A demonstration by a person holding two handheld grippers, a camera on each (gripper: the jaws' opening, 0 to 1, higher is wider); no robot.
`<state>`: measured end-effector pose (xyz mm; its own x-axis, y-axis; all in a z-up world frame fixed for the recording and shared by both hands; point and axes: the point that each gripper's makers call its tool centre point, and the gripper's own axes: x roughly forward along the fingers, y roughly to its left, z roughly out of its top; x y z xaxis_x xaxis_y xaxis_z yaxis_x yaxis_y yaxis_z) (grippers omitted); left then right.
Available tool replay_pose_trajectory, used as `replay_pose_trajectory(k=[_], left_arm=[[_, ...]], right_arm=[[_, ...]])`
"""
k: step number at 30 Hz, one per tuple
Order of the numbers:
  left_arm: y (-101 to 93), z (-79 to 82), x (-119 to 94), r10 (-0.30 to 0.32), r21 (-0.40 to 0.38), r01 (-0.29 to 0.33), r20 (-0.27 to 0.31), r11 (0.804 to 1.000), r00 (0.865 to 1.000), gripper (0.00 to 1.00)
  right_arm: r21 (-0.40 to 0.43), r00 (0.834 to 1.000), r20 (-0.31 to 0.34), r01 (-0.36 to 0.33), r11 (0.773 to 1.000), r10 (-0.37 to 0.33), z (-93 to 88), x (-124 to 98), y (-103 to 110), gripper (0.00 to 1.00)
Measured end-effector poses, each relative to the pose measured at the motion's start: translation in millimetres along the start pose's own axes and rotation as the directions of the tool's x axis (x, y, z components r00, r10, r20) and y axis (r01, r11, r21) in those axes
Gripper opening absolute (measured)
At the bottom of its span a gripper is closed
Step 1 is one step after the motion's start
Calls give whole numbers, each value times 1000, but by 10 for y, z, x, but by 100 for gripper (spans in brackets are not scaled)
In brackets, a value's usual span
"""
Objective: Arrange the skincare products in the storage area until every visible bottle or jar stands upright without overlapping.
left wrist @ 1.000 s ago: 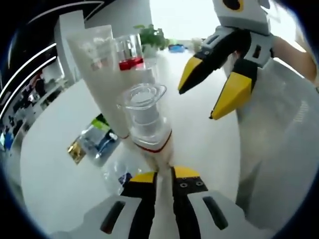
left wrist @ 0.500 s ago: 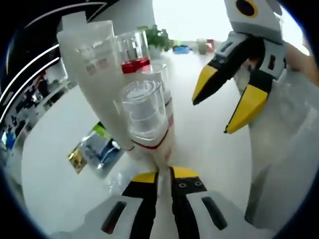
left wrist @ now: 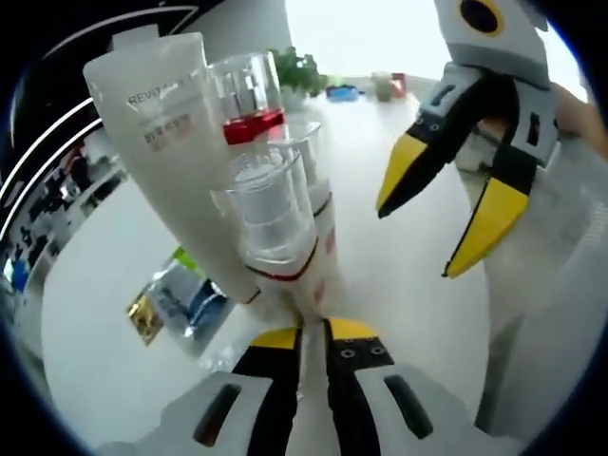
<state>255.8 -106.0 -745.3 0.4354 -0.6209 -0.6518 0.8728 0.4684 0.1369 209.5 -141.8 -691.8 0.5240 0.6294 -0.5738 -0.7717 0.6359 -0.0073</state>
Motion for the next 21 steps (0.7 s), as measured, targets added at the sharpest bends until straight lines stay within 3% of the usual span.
replay_pose_trajectory(k=[21], left_arm=[[39,35,82,-9,29,9,-17,1000,1000,7]], right_arm=[[7,1000,-5,9,1000,-8,-18,2,-15,29]])
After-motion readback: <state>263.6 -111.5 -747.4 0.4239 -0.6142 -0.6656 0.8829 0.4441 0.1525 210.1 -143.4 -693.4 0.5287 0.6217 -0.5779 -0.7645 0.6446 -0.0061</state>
